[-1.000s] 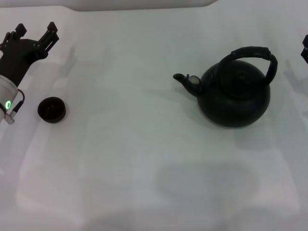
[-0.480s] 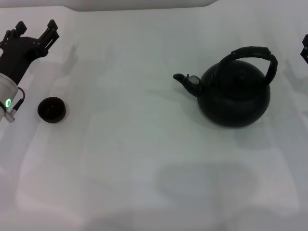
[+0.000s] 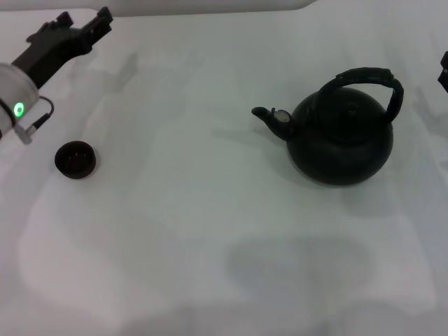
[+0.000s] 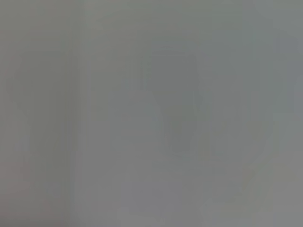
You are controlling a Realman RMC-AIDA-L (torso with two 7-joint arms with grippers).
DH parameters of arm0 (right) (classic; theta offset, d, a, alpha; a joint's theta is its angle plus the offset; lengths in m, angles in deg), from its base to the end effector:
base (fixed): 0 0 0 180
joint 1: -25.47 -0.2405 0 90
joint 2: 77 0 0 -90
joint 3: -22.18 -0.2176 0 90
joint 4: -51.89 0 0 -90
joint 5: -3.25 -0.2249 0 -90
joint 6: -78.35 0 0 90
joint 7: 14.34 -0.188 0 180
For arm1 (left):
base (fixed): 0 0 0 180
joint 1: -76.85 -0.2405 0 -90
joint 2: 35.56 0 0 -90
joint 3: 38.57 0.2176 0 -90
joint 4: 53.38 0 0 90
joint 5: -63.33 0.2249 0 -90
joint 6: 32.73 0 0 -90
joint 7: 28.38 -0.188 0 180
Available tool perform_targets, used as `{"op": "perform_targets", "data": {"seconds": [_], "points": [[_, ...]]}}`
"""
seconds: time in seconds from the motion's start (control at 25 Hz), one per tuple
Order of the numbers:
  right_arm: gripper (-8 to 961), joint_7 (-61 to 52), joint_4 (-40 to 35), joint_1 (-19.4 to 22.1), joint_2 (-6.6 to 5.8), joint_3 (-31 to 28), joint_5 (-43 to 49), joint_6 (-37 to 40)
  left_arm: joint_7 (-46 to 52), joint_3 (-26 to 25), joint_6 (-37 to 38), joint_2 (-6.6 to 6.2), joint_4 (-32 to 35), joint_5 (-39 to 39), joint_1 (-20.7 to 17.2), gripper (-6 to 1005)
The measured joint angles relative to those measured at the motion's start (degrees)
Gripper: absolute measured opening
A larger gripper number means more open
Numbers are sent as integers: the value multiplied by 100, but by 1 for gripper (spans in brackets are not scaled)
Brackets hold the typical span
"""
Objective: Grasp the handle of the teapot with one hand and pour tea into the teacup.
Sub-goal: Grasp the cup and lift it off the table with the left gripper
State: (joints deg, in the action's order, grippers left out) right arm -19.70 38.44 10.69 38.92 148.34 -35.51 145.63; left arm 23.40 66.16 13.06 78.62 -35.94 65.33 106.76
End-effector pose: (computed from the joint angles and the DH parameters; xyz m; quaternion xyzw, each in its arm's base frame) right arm 0.3428 0.3243 0.0050 -0.7034 0.2247 0.2486 0.6268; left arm -0.2731 0.4181 -0.0299 -0.7391 -0.4007 -0.3377 0.4232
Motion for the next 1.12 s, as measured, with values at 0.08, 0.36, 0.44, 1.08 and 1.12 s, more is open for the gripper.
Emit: {"op": "perform_targets", "data": {"seconds": [0.08, 0.36, 0.44, 1.08, 1.12], "points": [[844, 0, 0, -3, 0, 10, 0, -27, 726, -25, -191, -171, 49, 558, 145, 893], [844, 0, 1, -3, 0, -14, 0, -148, 3212, -18, -235, -786, 133, 3049, 794, 893], [844, 0, -2, -10, 0, -20, 0, -156, 3812, -26, -241, -909, 308, 4039, 962, 893], [845, 26, 0, -89, -19, -30, 1, -396, 8037, -1942, 1029, -903, 2770, 10878, 1067, 893], [845, 26, 0, -89, -19, -30, 1, -396, 8120, -2161, 1192, -823, 2940, 11219, 1022, 893]]}}
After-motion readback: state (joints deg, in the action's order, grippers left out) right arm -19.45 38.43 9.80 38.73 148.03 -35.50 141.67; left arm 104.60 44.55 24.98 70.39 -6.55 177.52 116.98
